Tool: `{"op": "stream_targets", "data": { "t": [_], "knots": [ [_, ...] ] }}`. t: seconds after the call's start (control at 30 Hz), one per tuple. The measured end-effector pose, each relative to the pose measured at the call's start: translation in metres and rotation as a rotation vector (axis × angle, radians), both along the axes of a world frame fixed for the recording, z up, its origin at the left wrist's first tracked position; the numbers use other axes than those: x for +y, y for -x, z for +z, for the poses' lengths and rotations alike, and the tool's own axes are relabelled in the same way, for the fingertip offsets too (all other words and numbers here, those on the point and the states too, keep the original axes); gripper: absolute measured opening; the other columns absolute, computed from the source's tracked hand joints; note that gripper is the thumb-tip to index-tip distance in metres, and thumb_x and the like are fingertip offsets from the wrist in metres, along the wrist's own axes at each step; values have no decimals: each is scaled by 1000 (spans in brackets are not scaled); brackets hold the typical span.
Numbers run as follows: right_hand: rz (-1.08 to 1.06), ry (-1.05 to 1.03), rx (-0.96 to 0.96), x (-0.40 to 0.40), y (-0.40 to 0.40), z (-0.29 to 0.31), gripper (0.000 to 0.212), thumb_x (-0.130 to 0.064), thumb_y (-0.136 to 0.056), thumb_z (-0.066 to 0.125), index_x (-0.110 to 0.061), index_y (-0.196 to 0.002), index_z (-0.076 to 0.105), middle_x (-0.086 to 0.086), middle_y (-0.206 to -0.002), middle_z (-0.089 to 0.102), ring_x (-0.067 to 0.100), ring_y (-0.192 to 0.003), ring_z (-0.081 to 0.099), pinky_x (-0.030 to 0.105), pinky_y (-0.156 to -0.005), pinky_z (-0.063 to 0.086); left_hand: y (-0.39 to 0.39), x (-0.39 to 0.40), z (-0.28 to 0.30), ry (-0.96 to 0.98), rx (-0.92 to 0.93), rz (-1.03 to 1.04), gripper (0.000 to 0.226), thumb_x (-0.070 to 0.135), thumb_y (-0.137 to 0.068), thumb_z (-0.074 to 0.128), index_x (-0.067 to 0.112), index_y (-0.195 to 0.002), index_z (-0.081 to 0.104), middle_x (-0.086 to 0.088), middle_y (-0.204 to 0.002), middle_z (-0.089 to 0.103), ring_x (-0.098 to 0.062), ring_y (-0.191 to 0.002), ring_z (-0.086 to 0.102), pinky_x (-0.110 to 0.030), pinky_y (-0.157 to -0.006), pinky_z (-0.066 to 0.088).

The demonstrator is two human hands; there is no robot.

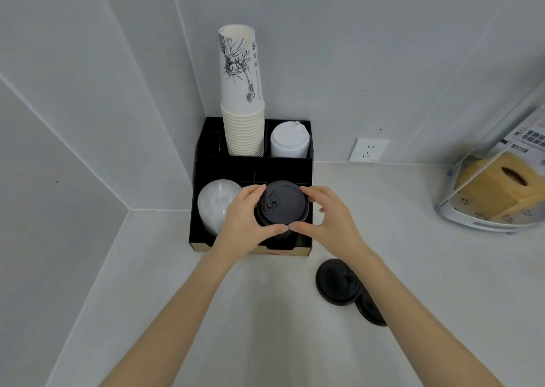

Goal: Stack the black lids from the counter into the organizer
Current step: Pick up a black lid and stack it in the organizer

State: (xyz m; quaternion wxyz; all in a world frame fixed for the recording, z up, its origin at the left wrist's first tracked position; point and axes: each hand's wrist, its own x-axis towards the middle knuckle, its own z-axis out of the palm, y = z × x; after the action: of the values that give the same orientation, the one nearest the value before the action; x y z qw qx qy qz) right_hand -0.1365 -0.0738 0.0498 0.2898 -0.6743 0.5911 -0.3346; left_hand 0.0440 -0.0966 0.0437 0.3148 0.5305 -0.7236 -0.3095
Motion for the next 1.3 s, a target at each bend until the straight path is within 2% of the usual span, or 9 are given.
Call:
{"op": "stream_targets", "data": {
  "t": [0.23, 0.5, 0.67, 0.83, 1.0, 1.1, 1.2, 1.3],
  "knots": [
    [-9, -43, -16, -27, -3, -7, 64, -25, -71, 74, -19, -128, 46, 2, -132, 51, 16, -121, 44, 30, -104, 34, 3, -29, -11, -74, 36, 54, 83, 28, -56, 83, 7, -126, 44, -6, -127, 44, -14, -111, 46, -25, -96, 41],
    [-8, -92, -15, -36, -1, -20, 62, -25, -73, 72, -20, -129, 45, 1, -134, 50, 17, -123, 42, 30, -104, 33, 7, -37, -23, -176, 16, 32, 83, 27, -64, 78, 10, -133, 35, -13, -138, 43, -26, -124, 44, -42, -105, 38],
    [-24, -97, -31, -36, 1, -24, 60, -24, -74, 71, -20, -128, 45, 0, -132, 51, 15, -120, 44, 23, -99, 31, 11, -37, -26, -190, 26, 6, 82, 26, -68, 76, 10, -135, 31, -11, -140, 41, -23, -127, 40, -39, -108, 35],
    [-31, -120, -55, -35, 3, -28, 61, -23, -74, 71, -19, -129, 44, 0, -131, 52, 12, -117, 46, 20, -94, 31, 14, -38, -27, -200, -8, -9, 82, 26, -71, 74, 9, -136, 27, -12, -143, 37, -23, -129, 37, -43, -109, 35],
    [-44, -132, -86, -33, 3, -33, 61, -23, -75, 71, -20, -128, 43, -2, -127, 54, 5, -106, 47, -2, -80, 31, 15, -36, -28, -218, -42, -12, 83, 26, -72, 72, 11, -138, 24, -11, -143, 35, -23, -129, 36, -43, -108, 35],
    [-52, -126, -86, -32, 4, -35, 60, -24, -74, 71, -21, -128, 44, -2, -126, 56, 5, -106, 49, -1, -79, 32, 16, -35, -28, -217, -39, -1, 83, 26, -71, 72, 12, -138, 25, -11, -143, 36, -23, -129, 37, -41, -108, 35],
    [-57, -117, -92, -32, 5, -34, 60, -25, -73, 72, -21, -127, 46, -3, -125, 56, 5, -104, 50, 1, -79, 32, 16, -35, -27, -174, -34, 14, 82, 26, -70, 73, 12, -137, 27, -10, -141, 38, -22, -128, 37, -30, -106, 32],
    [-60, -115, -102, -33, 5, -34, 59, -25, -73, 72, -22, -126, 46, -4, -123, 56, 4, -102, 50, 3, -79, 33, 16, -36, -27, -158, -40, 14, 82, 25, -70, 74, 11, -136, 28, -11, -140, 38, -22, -127, 37, -26, -102, 30]
  ]
}}
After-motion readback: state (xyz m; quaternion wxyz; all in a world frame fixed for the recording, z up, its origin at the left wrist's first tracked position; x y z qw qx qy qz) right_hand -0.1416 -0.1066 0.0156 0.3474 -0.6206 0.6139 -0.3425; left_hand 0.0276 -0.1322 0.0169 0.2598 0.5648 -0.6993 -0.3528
